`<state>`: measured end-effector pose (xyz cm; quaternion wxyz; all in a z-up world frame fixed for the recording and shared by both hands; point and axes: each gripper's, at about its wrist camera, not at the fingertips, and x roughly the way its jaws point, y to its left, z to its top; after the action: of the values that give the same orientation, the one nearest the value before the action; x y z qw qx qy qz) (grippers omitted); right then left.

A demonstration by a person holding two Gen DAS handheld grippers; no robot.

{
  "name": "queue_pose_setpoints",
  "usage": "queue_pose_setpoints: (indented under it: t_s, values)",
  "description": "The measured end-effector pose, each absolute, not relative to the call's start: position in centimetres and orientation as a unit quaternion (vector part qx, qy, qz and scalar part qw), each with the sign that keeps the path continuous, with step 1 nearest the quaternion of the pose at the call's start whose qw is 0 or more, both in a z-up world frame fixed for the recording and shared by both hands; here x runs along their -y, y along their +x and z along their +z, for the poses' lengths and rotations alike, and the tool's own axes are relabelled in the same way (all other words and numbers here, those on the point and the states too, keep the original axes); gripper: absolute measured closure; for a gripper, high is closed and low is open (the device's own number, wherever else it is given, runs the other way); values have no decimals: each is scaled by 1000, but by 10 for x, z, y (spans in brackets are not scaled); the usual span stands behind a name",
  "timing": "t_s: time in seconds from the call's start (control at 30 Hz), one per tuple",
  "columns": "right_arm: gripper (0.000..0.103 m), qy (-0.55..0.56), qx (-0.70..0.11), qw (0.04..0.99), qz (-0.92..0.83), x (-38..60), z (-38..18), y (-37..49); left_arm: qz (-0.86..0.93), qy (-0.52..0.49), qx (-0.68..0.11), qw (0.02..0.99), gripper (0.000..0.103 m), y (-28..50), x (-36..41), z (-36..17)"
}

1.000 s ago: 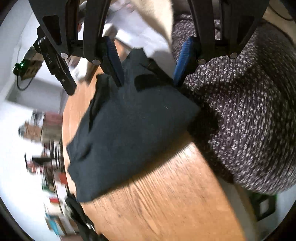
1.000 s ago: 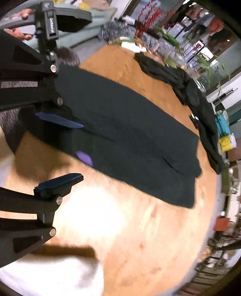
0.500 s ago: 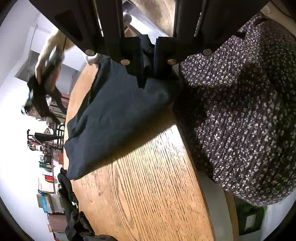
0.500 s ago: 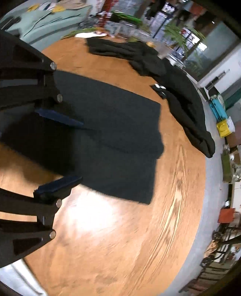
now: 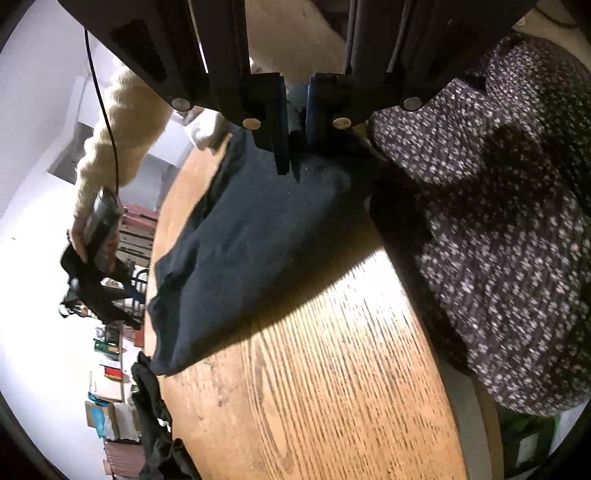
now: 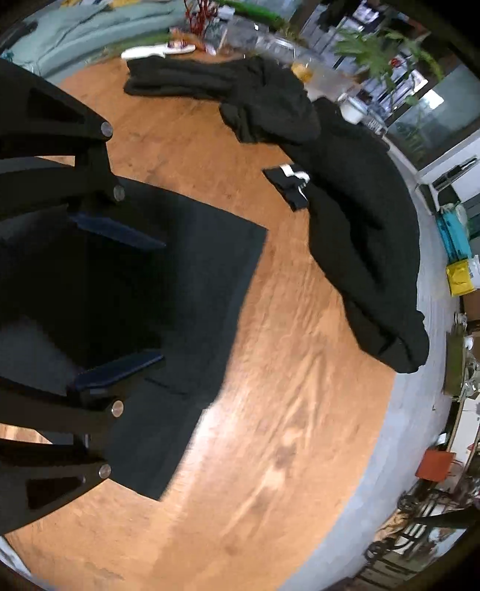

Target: Fold clothes

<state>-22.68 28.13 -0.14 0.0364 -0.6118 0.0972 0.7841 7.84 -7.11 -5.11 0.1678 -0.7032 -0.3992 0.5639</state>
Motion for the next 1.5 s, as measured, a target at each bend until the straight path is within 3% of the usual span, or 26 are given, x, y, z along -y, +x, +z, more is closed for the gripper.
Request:
queue_pose_setpoints:
  t_s: [0.3,0.43,0.53,0.67,0.97,1.2,1.27,1.33,1.37,1.5]
  values:
    - [42,-648,-124,77,747,-330,-24,-234,559,-693,422,172,95,85,74,-52]
    - [53,-649,-147,57,744,-337,-31,-226,565,-688,421,175,95,86,73,-49]
    - [73,-649,-144,55,745,-340,-33,-221,565,-687,423,175,95,87,74,-49]
    - [90,-647,-152,29,747,-342,-31,-212,561,-685,428,179,95,90,76,-48]
    - [95,-625,-167,45,761,-363,-2,-196,566,-707,385,178,94,95,68,-40]
    - [95,-626,-186,53,755,-368,-5,-180,678,-676,90,275,86,111,14,33]
    - [95,-627,-187,52,754,-365,-5,-178,730,-616,20,296,76,125,-9,48]
    - [95,-628,-195,49,752,-363,-6,-177,773,-550,-50,313,40,140,-33,64]
    - [95,-629,-201,46,750,-360,-7,-177,778,-530,-91,325,35,149,-45,63]
    - [95,-632,-189,49,750,-353,-9,-181,756,-500,-215,364,34,177,-88,46]
